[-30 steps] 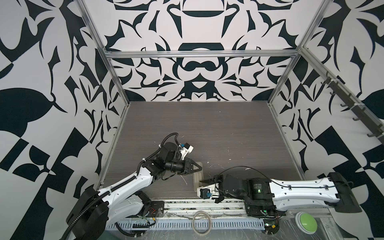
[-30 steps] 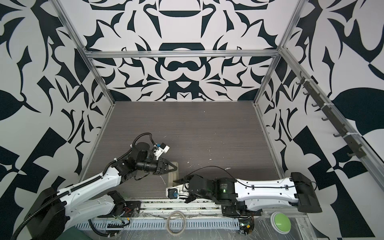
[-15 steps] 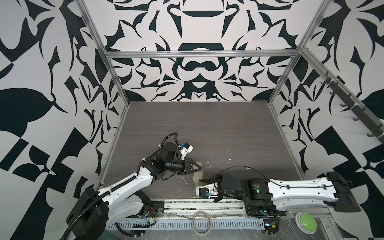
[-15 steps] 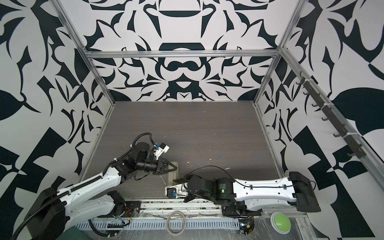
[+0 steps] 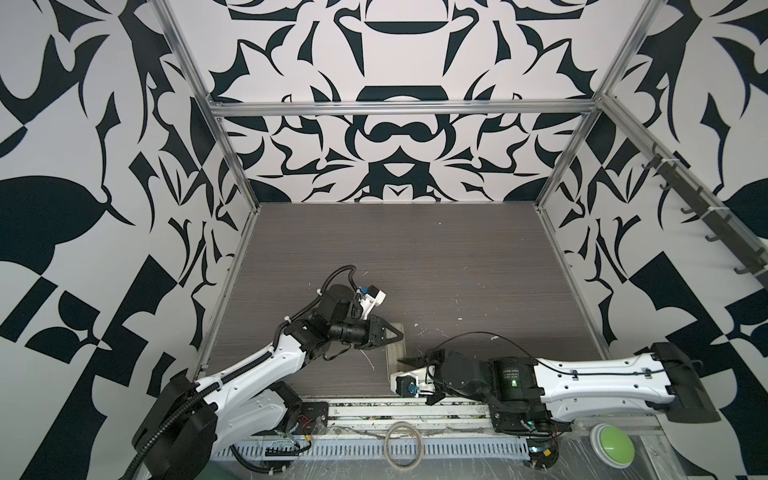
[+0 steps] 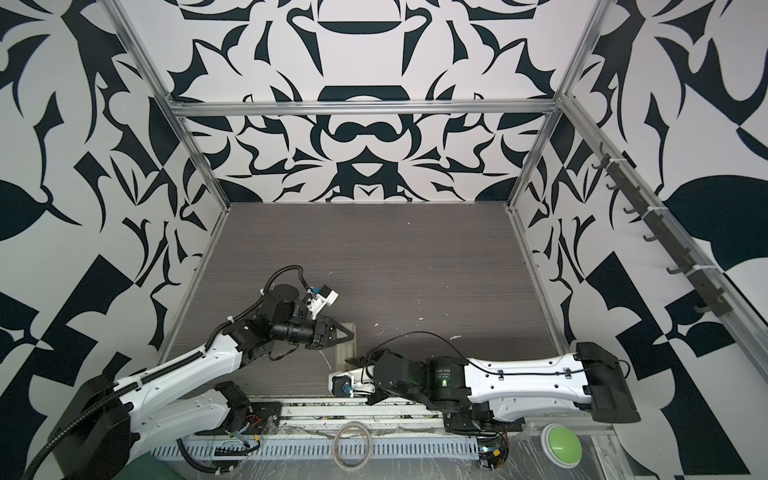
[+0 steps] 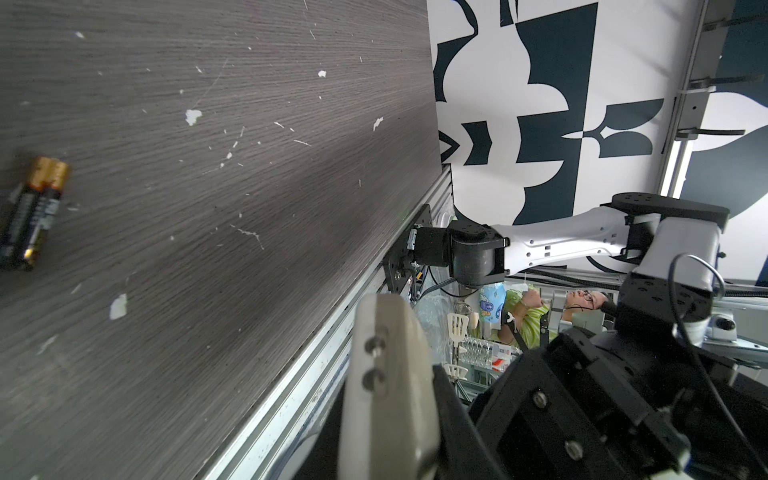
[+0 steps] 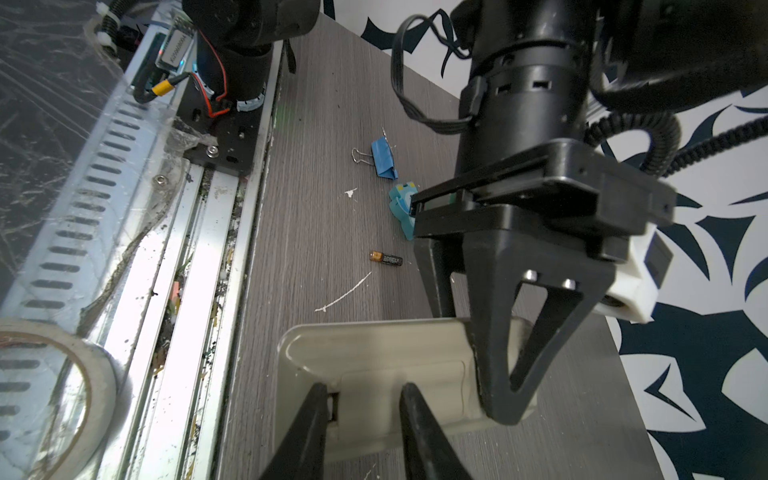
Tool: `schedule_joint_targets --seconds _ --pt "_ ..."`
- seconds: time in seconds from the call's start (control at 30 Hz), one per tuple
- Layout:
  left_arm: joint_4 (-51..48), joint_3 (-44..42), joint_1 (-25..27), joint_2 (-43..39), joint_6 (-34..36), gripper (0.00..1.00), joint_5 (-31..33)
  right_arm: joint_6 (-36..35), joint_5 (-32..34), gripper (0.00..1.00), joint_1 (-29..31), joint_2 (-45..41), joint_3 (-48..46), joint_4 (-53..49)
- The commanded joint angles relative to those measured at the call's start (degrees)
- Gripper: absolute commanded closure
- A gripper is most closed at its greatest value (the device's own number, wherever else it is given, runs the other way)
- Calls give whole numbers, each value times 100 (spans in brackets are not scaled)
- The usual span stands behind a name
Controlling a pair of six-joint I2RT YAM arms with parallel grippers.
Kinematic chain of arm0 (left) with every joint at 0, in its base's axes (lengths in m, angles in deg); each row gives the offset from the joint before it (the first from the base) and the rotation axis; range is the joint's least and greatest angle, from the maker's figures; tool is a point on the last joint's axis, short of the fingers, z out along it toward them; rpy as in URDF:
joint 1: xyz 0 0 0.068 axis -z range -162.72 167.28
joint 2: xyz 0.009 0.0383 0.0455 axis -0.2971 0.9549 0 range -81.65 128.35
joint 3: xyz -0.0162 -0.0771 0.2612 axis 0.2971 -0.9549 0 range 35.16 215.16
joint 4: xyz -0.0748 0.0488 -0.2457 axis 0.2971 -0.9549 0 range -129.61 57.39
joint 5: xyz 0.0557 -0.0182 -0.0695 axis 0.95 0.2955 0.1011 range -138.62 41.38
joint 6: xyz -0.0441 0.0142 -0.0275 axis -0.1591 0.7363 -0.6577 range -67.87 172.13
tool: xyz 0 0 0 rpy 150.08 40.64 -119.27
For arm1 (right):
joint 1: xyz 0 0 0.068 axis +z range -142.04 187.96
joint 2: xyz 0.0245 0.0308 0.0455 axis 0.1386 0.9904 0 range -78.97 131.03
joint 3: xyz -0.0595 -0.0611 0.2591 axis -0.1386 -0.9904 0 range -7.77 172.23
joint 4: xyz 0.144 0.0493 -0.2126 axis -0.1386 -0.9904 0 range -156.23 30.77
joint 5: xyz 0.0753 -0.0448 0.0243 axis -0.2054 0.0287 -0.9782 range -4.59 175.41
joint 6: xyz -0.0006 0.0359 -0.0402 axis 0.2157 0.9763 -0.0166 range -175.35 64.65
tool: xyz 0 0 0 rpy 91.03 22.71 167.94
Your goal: Load the batteries into the remote control
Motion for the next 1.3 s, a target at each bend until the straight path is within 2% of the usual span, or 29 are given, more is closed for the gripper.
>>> schedule_joint_targets --seconds 0.0,1.27 --pt "106 -47 30 -160 -76 100 -300 -1 726 69 -31 5 193 192" --pt "-94 -47 38 -39 61 100 -124 24 1297 74 -34 -124 165 257"
